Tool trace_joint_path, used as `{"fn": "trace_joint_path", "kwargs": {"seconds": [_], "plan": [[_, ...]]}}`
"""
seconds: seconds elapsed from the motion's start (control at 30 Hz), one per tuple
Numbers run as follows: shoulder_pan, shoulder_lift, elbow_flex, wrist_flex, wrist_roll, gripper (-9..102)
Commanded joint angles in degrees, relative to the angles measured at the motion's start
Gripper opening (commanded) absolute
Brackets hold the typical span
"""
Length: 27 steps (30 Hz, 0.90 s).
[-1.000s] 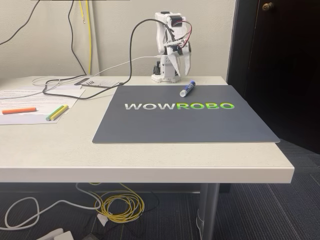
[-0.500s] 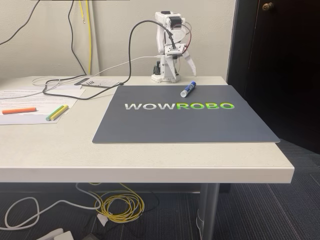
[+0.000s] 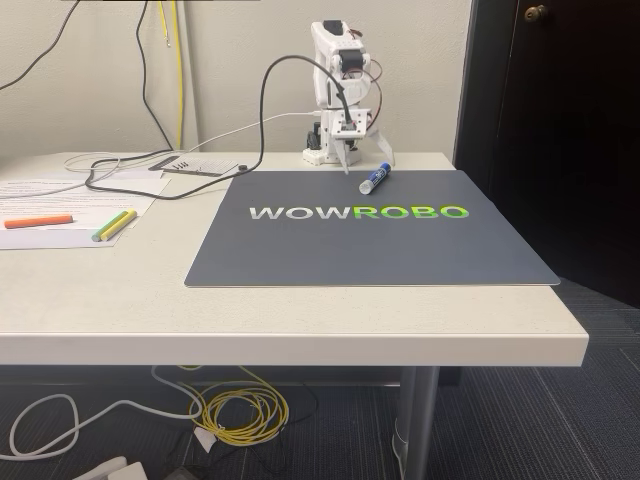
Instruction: Pick up the blue marker.
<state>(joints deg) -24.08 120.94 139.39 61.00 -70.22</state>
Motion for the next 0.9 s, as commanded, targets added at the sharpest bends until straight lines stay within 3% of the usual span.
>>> {"fn": "trace_joint_path", "kwargs": {"seconds": [0.0,0.27,0.87], "plan": [[-1.05,-0.09,0.88,-0.53,2.29,42],[-4.31,-2.72,1.58,-0.62,6.94,40],[-4.48,-5.89,0.88,-4.22,7.47,21]]}}
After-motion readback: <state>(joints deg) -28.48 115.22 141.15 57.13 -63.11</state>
